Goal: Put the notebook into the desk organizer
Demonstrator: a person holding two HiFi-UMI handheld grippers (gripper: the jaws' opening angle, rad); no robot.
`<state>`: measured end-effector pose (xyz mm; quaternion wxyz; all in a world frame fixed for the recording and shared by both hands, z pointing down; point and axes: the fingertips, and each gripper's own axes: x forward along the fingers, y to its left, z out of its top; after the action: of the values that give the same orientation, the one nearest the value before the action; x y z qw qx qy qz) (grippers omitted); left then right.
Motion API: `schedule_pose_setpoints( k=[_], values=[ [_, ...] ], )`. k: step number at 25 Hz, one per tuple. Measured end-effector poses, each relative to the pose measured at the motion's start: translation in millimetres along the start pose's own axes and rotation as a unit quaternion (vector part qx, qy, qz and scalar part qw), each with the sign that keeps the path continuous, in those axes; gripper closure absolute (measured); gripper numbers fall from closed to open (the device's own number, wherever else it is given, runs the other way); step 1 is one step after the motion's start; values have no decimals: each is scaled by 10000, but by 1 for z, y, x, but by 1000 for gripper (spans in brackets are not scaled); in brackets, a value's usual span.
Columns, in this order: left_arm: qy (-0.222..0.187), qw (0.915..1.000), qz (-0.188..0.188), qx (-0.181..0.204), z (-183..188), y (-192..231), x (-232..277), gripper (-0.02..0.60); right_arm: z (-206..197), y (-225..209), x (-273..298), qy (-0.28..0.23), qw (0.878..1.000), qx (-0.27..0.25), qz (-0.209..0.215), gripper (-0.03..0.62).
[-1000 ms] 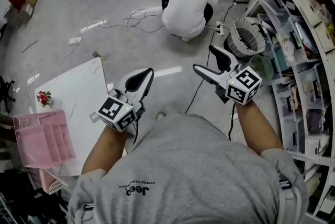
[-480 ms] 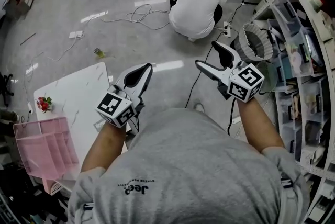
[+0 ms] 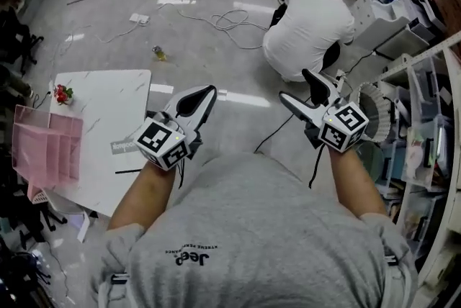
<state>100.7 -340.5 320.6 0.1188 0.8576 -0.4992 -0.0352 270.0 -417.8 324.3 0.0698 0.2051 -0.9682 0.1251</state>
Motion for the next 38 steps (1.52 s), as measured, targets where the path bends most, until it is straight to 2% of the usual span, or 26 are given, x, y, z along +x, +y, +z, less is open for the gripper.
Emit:
schedule_pose_setpoints(
  k=[4,10,14,18,20,23,27,30,32,34,38],
  values=[
    [-195,9973,676,-187,-6,3,-8,528,-4,-6,29,197,9971,5,739,217],
    [-412,9864,1585,-162,-13,29,-92,528,-32,56,108,691,9822,278,1727,218],
    [-556,9729,2238,-154,-20,51,-170,528,-60,116,167,1116,9668,360,2272,217],
    [-699,9540,2907,-213,-35,67,-246,528,-101,176,223,1709,9441,362,2797,218],
    [-754,9426,3240,-282,-44,72,-280,528,-126,204,247,2050,9293,363,3049,217],
    [-789,9239,3719,-432,-64,70,-325,529,-172,245,273,2671,9001,344,3424,217],
    [-808,9078,4071,-601,-85,73,-369,528,-234,287,300,3322,8694,443,3632,218],
    [-761,8945,4337,-775,-102,68,-397,528,-287,320,310,3943,8343,831,3763,218],
    [-712,8883,4454,-864,-113,69,-413,528,-318,340,318,4327,8085,1368,3746,218],
    [-691,8849,4515,-915,-121,72,-427,528,-345,356,326,4608,7883,1769,3674,218],
    [-650,8776,4649,-972,-131,72,-449,528,-381,381,332,4921,7601,2125,3674,219]
  ],
)
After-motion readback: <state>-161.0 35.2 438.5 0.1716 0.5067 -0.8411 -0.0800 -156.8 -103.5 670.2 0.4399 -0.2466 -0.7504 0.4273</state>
